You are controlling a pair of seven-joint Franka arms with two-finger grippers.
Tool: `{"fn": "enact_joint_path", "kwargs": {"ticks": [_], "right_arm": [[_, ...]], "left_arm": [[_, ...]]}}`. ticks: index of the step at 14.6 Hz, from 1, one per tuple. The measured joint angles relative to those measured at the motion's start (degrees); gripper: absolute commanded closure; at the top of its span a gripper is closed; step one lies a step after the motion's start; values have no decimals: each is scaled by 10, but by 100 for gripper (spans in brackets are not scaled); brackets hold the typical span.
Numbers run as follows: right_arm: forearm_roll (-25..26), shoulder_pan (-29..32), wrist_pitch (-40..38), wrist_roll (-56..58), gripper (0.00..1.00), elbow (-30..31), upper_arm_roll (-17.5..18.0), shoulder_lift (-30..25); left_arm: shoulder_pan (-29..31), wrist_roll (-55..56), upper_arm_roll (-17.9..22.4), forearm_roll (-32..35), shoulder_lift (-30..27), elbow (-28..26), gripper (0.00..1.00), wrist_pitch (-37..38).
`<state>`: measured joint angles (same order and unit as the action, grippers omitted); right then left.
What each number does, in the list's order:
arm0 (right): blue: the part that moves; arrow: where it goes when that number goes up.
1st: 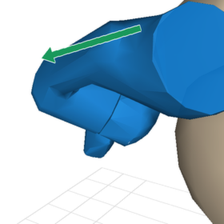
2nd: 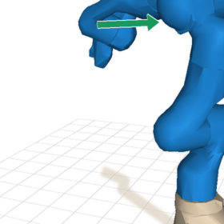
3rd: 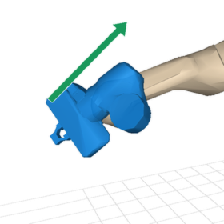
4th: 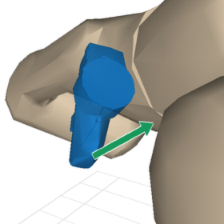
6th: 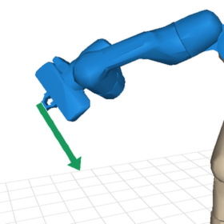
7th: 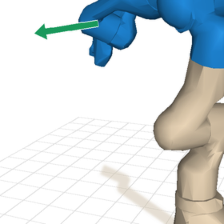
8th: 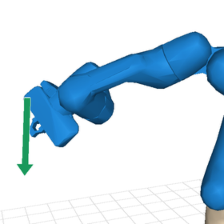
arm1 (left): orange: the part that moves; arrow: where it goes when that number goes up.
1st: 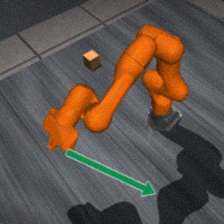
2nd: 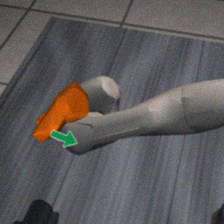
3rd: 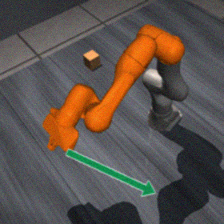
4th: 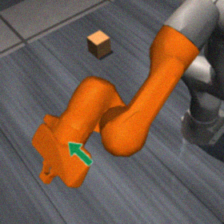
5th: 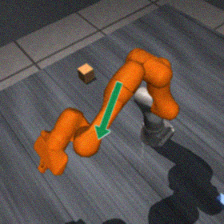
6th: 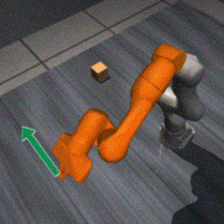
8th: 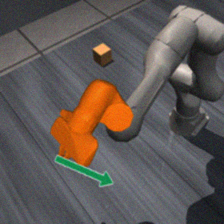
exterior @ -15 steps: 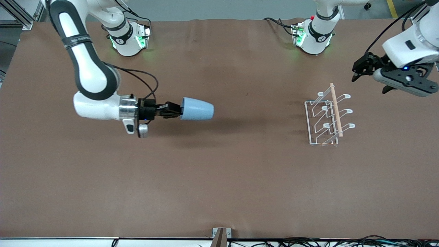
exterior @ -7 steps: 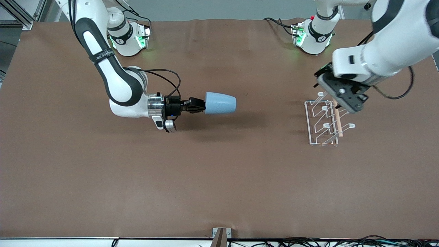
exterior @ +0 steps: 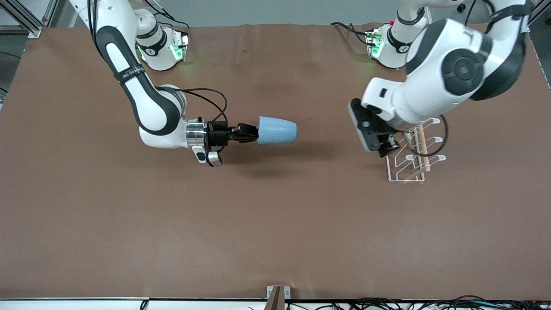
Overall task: Hang cup on cup holder
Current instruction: 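Hold the cup with the right gripper while the left gripper reaches it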
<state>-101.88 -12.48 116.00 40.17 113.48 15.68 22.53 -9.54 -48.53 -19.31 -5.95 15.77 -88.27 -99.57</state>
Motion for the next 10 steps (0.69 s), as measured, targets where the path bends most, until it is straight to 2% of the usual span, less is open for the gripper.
{"fn": "enact_joint_path", "kwargs": {"ticks": [2,5,10], "right_arm": [[-26,-2,0,24,100,0,6,3],[-34,-5,0,36,100,1,8,9],[-36,-5,0,40,100,1,8,10]], "left_arm": [[-34,-25,-7,0,18,1,0,-12],[-75,-63,-13,0,35,3,0,-28],[-97,-78,-21,0,41,9,0,-37]]}}
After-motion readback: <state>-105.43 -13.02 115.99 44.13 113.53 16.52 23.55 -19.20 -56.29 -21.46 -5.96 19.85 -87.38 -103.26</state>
